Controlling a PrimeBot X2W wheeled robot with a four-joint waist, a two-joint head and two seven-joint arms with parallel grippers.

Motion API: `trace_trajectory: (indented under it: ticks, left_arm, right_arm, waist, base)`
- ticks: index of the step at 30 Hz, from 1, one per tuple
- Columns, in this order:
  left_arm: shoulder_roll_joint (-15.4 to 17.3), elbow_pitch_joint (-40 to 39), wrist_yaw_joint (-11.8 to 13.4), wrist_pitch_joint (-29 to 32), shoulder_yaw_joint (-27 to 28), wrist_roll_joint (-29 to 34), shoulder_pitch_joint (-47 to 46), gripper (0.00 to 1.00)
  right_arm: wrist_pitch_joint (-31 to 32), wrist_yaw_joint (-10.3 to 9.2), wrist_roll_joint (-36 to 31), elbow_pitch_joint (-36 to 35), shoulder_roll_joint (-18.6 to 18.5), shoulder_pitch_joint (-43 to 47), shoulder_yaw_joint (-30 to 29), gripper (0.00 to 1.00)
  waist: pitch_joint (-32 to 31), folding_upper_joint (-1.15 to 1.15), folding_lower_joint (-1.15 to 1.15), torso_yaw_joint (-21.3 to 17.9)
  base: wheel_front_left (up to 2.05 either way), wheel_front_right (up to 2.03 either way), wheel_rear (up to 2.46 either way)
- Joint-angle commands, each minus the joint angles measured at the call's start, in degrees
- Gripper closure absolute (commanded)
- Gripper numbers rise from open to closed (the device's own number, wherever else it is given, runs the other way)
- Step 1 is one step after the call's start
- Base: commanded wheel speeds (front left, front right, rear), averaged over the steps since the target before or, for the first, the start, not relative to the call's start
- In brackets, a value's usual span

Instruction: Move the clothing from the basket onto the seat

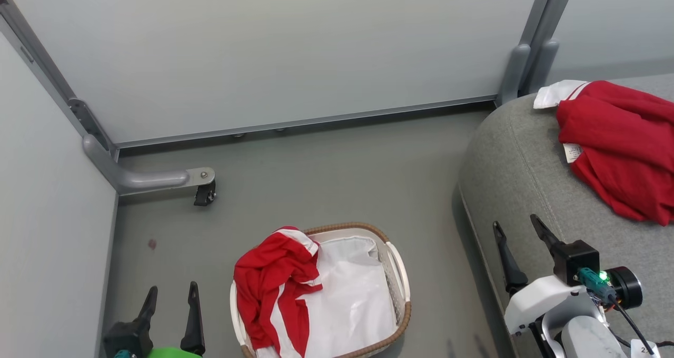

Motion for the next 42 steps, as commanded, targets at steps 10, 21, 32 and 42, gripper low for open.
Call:
trace_trajectory:
  ticks: [10,21,32,42]
  left_arm:
    - [0.0,0.8,-0.1,0.0,-5.2,-2.0,-6.9,0.0]
    - [3.6,6.1,-0.1,0.0,-15.1,-3.7,-20.5,0.0]
    - [8.6,15.1,-0.1,0.0,-25.2,-3.0,-33.2,0.0]
    - [12.2,25.7,-0.1,0.0,-33.9,2.7,-43.1,0.0]
  right_arm:
    - [-0.1,-0.08,0.4,-2.8,-0.2,-5.4,1.3,0.0]
    - [-0.1,-0.08,1.3,-6.5,-0.2,-15.1,3.5,0.0]
    - [-0.1,-0.08,4.4,-11.0,-0.2,-22.8,7.0,0.0]
    - [-0.1,-0.08,6.2,-14.1,-0.2,-25.5,9.1,0.0]
  waist:
    - [9.5,0.0,0.0,-0.7]
    - [24.0,0.0,0.0,-2.6]
    - [37.2,0.0,0.0,-5.1]
    - [44.2,0.0,0.0,-7.9]
  base:
    - [0.0,0.0,0.0]
    - [0.0,0.0,0.0]
    - [0.0,0.0,0.0]
    - [0.0,0.0,0.0]
